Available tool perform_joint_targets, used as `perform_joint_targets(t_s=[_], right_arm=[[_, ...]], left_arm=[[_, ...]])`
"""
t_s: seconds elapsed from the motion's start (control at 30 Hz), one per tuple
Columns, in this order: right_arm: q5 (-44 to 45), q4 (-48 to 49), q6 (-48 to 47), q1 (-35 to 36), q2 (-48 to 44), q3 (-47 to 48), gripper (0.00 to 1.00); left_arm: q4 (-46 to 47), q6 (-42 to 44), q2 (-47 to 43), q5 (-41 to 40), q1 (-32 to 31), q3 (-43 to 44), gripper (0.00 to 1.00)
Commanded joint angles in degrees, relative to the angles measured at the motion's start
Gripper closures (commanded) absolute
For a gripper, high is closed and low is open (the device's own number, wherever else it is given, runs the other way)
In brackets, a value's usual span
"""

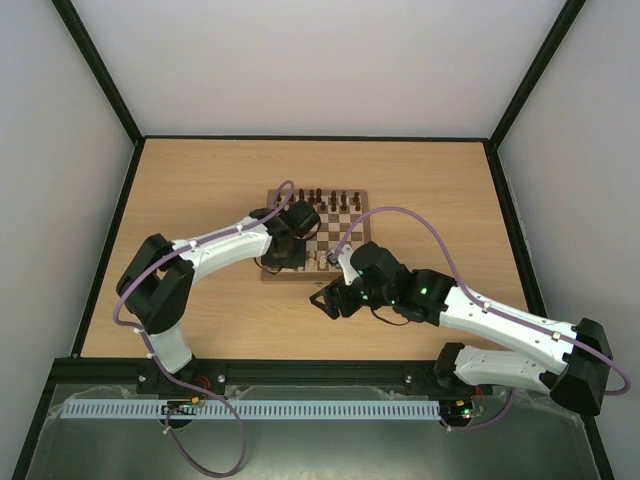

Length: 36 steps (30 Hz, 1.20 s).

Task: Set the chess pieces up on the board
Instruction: Place the chess piece on the chessboard.

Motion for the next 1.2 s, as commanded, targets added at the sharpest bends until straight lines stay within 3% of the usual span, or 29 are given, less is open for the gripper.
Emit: perform_joint_targets(t_s=[0.0, 0.4, 0.6, 0.93, 1.17], right_arm=[[-0.39, 0.00, 0.32, -0.31, -0.13, -0.78, 0.29], [-1.03, 0.22, 0.32, -0.28, -0.30, -0.95, 0.29], [-1.09, 0.26, 0.32, -0.31, -0.22, -1.04, 0.28], [-1.40, 0.39, 0.32, -0.27, -0.11, -1.13, 0.28], [-1.50, 0.40, 0.32, -0.32, -0.20, -1.13, 0.26]], left_arm=[[-1.11, 0.95, 1.18, -0.62, 0.43, 1.57, 0.97], [-1.70, 0.77, 1.61, -0.90, 0.60, 1.57, 0.95], [-1.64, 0.60, 1.74, -0.67, 0.60, 1.31, 0.86], [-1.64, 0.35, 1.71, -0.27, 0.62, 1.03, 0.80], [-1.72, 0.11, 1.45, -0.27, 0.60, 0.93, 0.68]])
